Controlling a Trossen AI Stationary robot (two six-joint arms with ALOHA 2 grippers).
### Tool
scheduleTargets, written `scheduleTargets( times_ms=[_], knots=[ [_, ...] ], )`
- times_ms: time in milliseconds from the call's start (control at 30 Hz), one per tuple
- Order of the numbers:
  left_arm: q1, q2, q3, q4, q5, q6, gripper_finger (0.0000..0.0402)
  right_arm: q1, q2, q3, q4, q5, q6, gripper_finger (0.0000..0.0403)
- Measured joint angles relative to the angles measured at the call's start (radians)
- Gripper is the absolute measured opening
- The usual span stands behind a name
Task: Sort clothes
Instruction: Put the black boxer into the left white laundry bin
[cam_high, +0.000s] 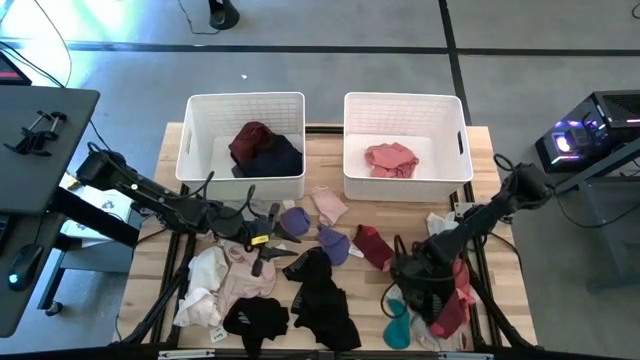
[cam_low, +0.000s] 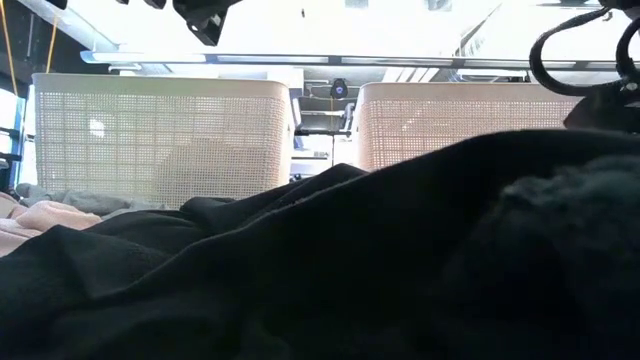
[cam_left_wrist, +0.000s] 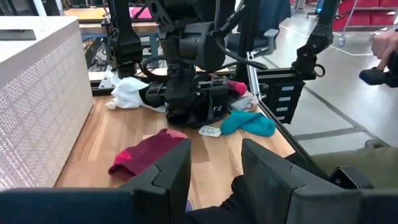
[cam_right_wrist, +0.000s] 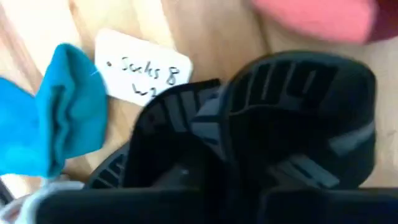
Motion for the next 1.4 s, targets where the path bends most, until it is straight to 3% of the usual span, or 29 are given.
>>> scheduleTargets(
  times_ms=[67, 267, 400, 567, 700, 800, 1033, 1200, 1400],
  knots=[
    [0.000, 0.000, 0.000, -0.001, 0.000, -0.001, 0.0129, -0.007, -0.016, 0.024, -0.031, 0.022, -0.017, 0.0009],
    [0.000, 0.000, 0.000, -0.001, 0.000, -0.024, 0.0129, 0.005, -0.105, 0.200, -0.298, 0.156, -0.018, 0.0009],
    [0.000, 0.000, 0.000, -0.001, 0.000, -0.024, 0.0129, 0.034, -0.181, 0.351, -0.443, 0.333, -0.026, 0.0006],
    [0.000, 0.000, 0.001, -0.005, 0.000, -0.024, 0.0129, 0.067, -0.250, 0.519, -0.555, 0.654, -0.033, 0.0005],
    [0.000, 0.000, 0.001, -0.005, 0.000, -0.007, 0.0129, 0.069, -0.270, 0.609, -0.550, 0.849, -0.091, 0.0003],
    [0.000, 0.001, 0.001, -0.003, -0.001, 0.001, 0.0129, 0.061, -0.271, 0.640, -0.518, 0.928, -0.131, 0.0004],
    [0.000, 0.043, 0.001, 0.108, -0.100, 0.119, 0.0129, -0.051, -0.253, 0.521, -0.177, 0.772, -0.310, 0.0002],
    [0.000, 0.161, 0.002, 0.360, -0.106, 0.277, 0.0129, -0.131, -0.217, 0.401, 0.253, 0.637, -0.572, 0.0001],
    [0.018, 0.326, 0.011, 0.673, -0.106, 0.375, 0.0134, -0.216, -0.133, 0.314, 0.648, 0.485, -0.764, 0.0001]
  ],
)
